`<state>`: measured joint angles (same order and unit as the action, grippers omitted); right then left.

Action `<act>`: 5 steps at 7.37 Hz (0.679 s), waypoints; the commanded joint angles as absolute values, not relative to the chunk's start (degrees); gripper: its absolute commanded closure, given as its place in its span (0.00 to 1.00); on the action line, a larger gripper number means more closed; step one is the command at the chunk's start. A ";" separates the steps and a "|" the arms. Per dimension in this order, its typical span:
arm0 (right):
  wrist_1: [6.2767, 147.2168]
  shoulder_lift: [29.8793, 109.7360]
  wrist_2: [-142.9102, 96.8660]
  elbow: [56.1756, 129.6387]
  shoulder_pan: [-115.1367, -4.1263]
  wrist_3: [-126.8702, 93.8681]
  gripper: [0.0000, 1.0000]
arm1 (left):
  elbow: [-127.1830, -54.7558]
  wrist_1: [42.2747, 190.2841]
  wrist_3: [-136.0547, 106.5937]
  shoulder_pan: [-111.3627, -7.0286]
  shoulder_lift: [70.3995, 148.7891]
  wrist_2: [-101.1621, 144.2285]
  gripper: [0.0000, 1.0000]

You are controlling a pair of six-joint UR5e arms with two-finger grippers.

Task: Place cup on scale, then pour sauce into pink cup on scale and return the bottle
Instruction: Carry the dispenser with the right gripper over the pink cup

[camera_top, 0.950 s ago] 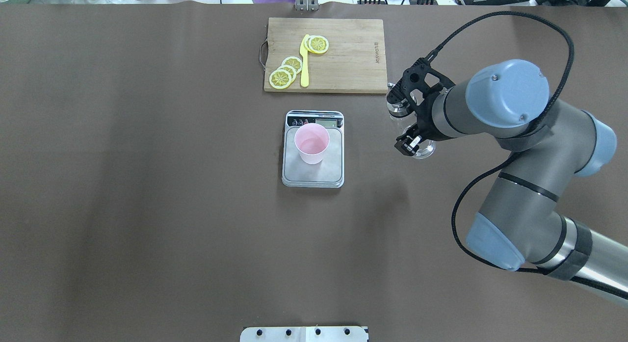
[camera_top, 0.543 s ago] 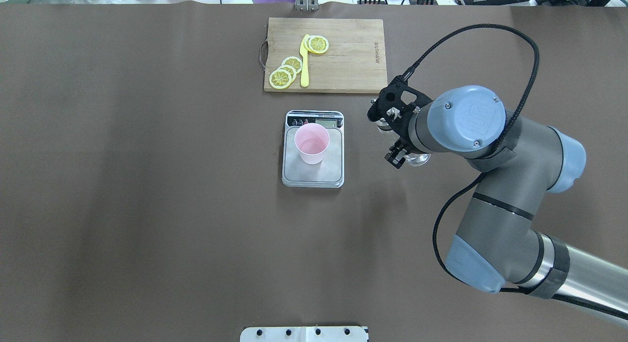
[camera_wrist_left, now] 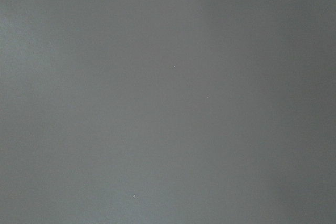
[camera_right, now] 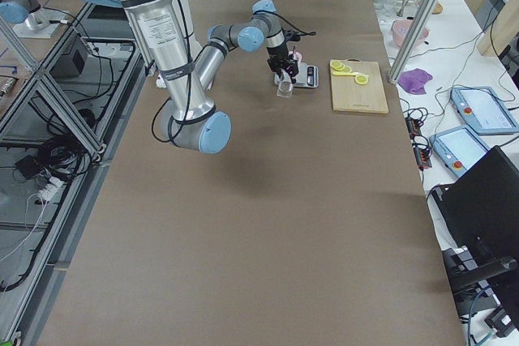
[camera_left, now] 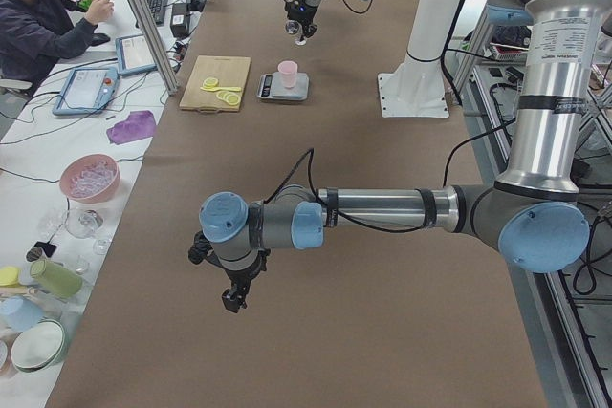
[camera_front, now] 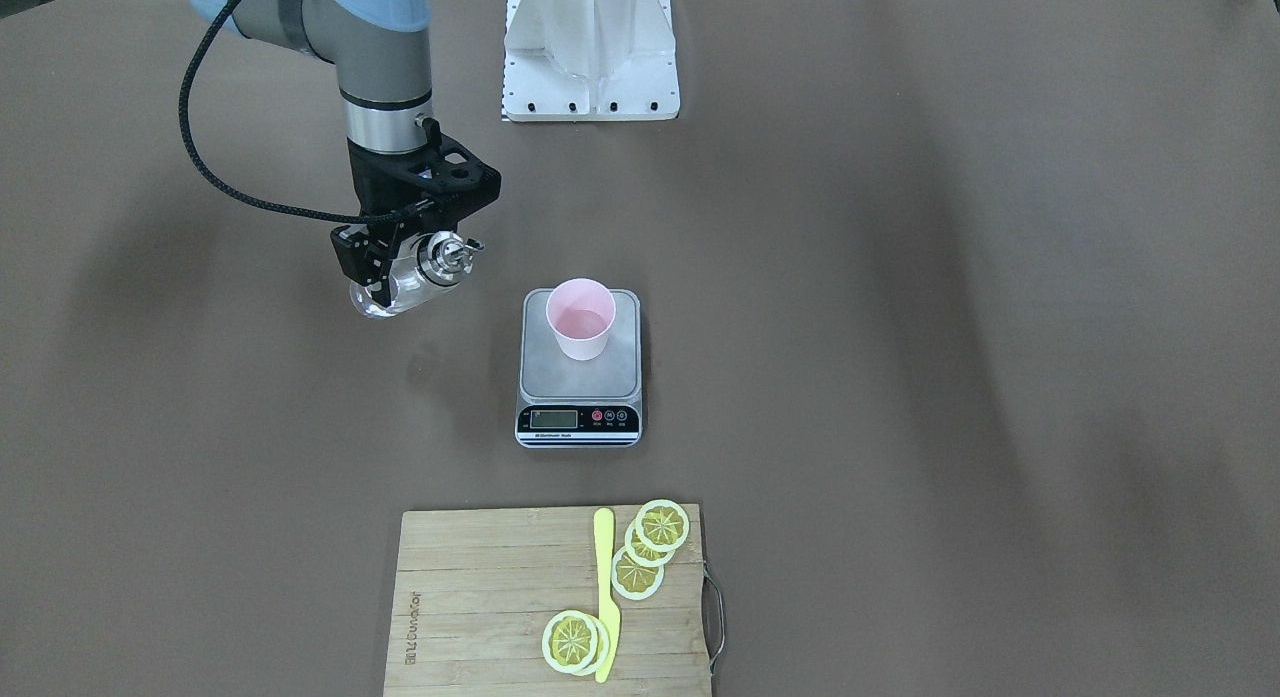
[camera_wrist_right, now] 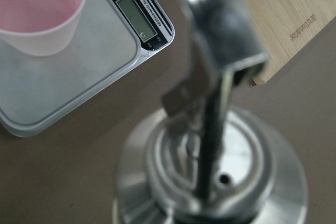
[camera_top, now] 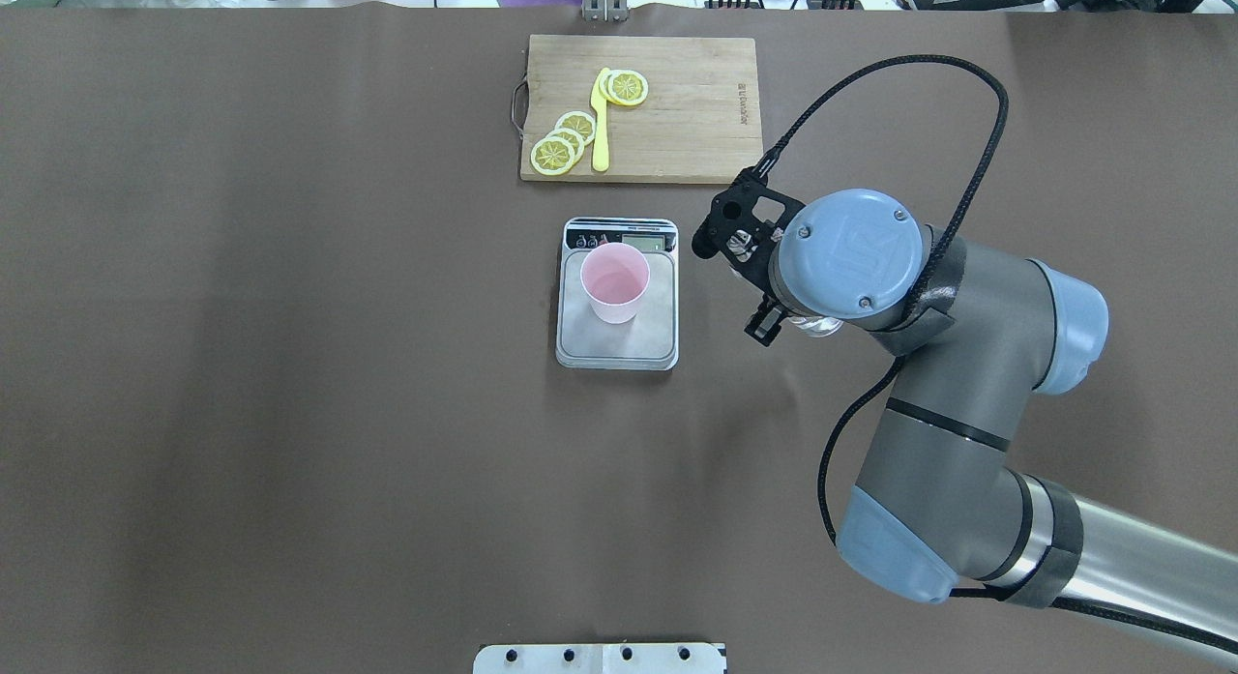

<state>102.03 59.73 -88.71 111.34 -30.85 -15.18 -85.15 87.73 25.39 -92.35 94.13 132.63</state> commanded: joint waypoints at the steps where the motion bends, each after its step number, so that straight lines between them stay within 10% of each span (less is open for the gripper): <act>1: 107.56 57.14 -87.98 111.18 -30.67 -14.77 1.00 | -85.08 87.71 25.40 -92.37 94.13 132.63 0.02; 5: 115.84 52.65 -86.14 110.31 -30.67 -14.85 1.00 | -85.52 87.71 25.40 -92.46 92.82 132.71 0.02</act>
<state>114.69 53.27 -86.82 110.80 -30.68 -14.82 -85.44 87.72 25.40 -92.43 93.27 132.70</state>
